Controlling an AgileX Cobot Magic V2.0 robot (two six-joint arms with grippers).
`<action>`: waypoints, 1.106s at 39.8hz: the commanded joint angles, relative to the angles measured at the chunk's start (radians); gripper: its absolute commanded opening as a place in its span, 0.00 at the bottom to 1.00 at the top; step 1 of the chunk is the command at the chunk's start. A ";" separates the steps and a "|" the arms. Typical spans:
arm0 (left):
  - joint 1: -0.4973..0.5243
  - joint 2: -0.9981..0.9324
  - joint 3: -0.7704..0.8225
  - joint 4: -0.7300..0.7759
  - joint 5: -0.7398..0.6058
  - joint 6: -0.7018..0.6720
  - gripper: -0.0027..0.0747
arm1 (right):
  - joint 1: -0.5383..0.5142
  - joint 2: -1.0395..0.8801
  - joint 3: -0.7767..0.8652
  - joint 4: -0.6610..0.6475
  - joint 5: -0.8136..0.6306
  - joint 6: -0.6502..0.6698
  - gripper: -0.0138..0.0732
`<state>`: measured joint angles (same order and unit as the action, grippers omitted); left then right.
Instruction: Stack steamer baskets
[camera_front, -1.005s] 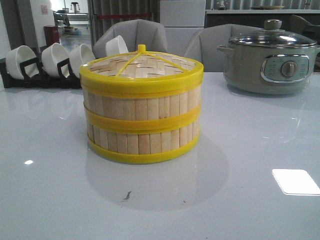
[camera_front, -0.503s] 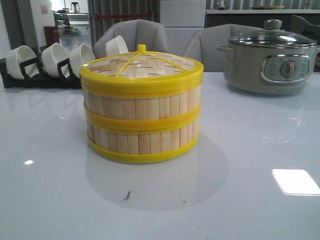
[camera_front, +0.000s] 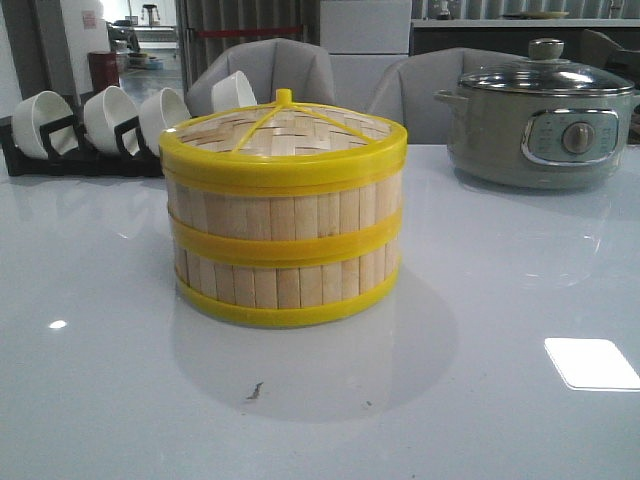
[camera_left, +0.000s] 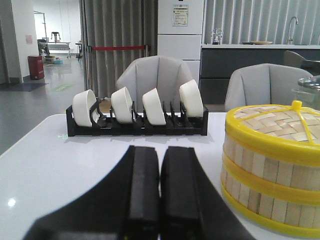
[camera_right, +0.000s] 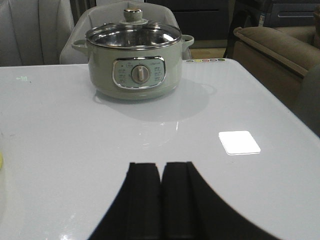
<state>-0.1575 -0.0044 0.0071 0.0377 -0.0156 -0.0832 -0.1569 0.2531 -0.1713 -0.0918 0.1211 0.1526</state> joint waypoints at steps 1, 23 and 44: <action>-0.003 -0.013 0.000 0.000 -0.084 -0.003 0.15 | -0.006 0.008 -0.029 -0.013 -0.087 -0.003 0.21; -0.003 -0.013 0.000 0.000 -0.084 -0.003 0.15 | -0.005 -0.013 -0.026 -0.013 -0.079 -0.003 0.21; -0.003 -0.013 0.000 0.000 -0.084 -0.003 0.15 | -0.004 -0.253 0.186 -0.013 -0.096 -0.003 0.19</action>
<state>-0.1575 -0.0044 0.0071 0.0377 -0.0156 -0.0832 -0.1569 0.0232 0.0267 -0.0918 0.1065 0.1526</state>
